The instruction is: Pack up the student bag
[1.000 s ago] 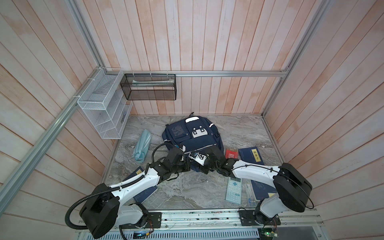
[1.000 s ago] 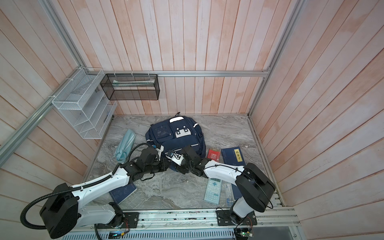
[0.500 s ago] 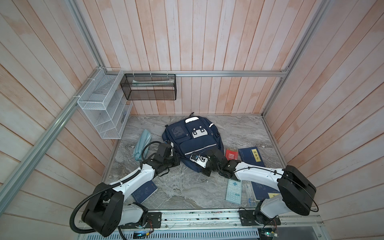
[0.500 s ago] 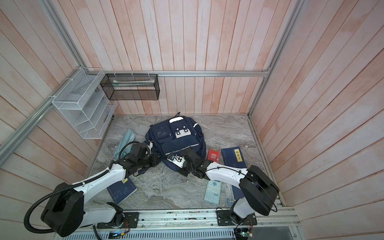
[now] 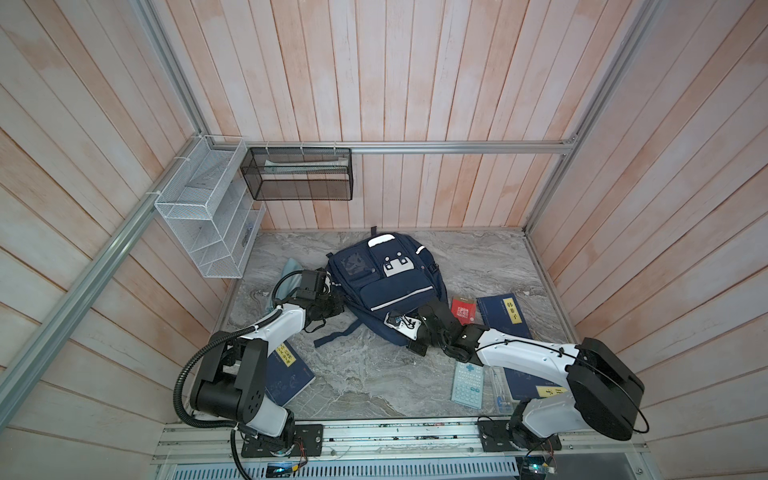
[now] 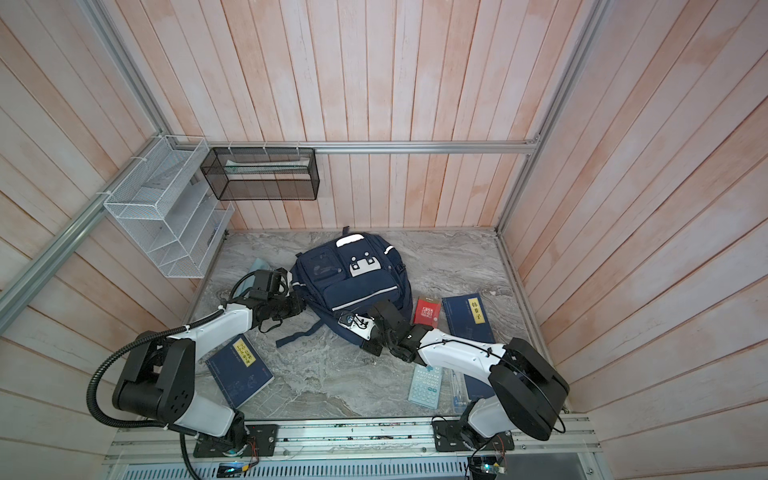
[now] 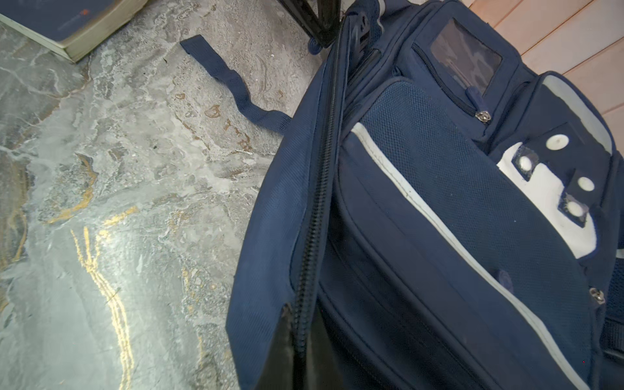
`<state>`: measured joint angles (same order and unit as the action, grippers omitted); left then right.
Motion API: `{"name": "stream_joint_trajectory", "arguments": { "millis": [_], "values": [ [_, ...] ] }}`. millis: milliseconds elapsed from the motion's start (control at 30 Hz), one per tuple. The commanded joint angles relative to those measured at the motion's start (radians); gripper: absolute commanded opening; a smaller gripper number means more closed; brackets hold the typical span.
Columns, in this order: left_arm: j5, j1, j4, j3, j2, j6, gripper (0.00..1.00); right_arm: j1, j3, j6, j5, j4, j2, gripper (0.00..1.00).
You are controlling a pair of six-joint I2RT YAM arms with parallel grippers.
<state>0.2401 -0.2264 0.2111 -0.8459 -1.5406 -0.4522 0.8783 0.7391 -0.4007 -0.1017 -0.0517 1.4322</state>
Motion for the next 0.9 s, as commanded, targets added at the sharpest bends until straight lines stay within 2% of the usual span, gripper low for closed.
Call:
{"name": "stream_joint_trajectory", "arguments": {
  "millis": [0, 33, 67, 100, 167, 200, 233, 300, 333, 367, 400, 433, 467, 500, 567, 633, 733, 867],
  "values": [
    [-0.098, 0.038, -0.051, -0.06, -0.005, 0.023, 0.06, -0.004, -0.009, 0.006, -0.008, 0.074, -0.018, 0.0],
    [-0.084, 0.037, -0.046, -0.065, 0.005, 0.02, 0.12, -0.004, -0.002, 0.015, -0.024, 0.065, -0.018, 0.0],
    [-0.077, 0.035, -0.047, -0.064, 0.021, 0.015, 0.18, -0.003, 0.009, 0.027, -0.035, 0.065, -0.016, 0.08],
    [-0.071, 0.032, -0.043, -0.066, 0.04, 0.011, 0.27, -0.004, 0.022, 0.053, -0.033, 0.06, -0.018, 0.21],
    [-0.061, 0.028, -0.013, -0.079, 0.077, 0.009, 0.48, -0.005, 0.039, 0.093, -0.02, 0.057, -0.032, 0.41],
    [-0.058, 0.026, 0.002, -0.081, 0.099, 0.006, 0.58, -0.004, 0.043, 0.121, 0.006, 0.051, -0.045, 0.53],
    [-0.058, 0.024, 0.014, -0.081, 0.125, 0.002, 0.69, -0.004, 0.043, 0.148, 0.038, 0.043, -0.063, 0.6],
    [-0.046, 0.019, 0.042, -0.082, 0.167, -0.009, 0.88, -0.008, 0.04, 0.194, 0.105, 0.032, -0.106, 0.68],
    [-0.047, 0.006, 0.062, -0.091, 0.187, -0.012, 0.97, -0.015, 0.039, 0.237, 0.154, 0.029, -0.132, 0.77],
    [-0.064, -0.015, 0.082, -0.1, 0.205, -0.015, 1.0, -0.027, 0.04, 0.272, 0.186, 0.035, -0.158, 0.79],
    [-0.077, -0.046, 0.1, -0.113, 0.222, -0.025, 1.0, -0.054, 0.042, 0.322, 0.209, 0.048, -0.189, 0.87],
    [-0.08, -0.083, 0.104, -0.122, 0.237, -0.04, 1.0, -0.097, 0.038, 0.387, 0.219, 0.053, -0.219, 0.91],
    [-0.077, -0.121, 0.092, -0.124, 0.249, -0.066, 1.0, -0.146, 0.036, 0.425, 0.198, 0.067, -0.245, 0.91],
    [-0.053, -0.157, 0.064, -0.124, 0.253, -0.104, 1.0, -0.214, 0.032, 0.485, 0.164, 0.085, -0.27, 0.98],
    [-0.028, -0.245, -0.006, -0.13, 0.238, -0.173, 1.0, -0.38, 0.011, 0.572, 0.056, 0.088, -0.307, 0.98],
    [-0.03, -0.357, -0.079, -0.16, 0.181, -0.23, 1.0, -0.552, 0.007, 0.615, 0.011, 0.127, -0.322, 0.98],
    [-0.017, -0.504, -0.171, -0.251, 0.043, -0.264, 1.0, -0.75, -0.005, 0.636, 0.083, 0.156, -0.305, 0.98],
    [0.03, -0.628, -0.254, -0.406, -0.183, -0.315, 0.96, -0.978, 0.016, 0.62, 0.084, 0.183, -0.192, 0.98]
  ]
}}
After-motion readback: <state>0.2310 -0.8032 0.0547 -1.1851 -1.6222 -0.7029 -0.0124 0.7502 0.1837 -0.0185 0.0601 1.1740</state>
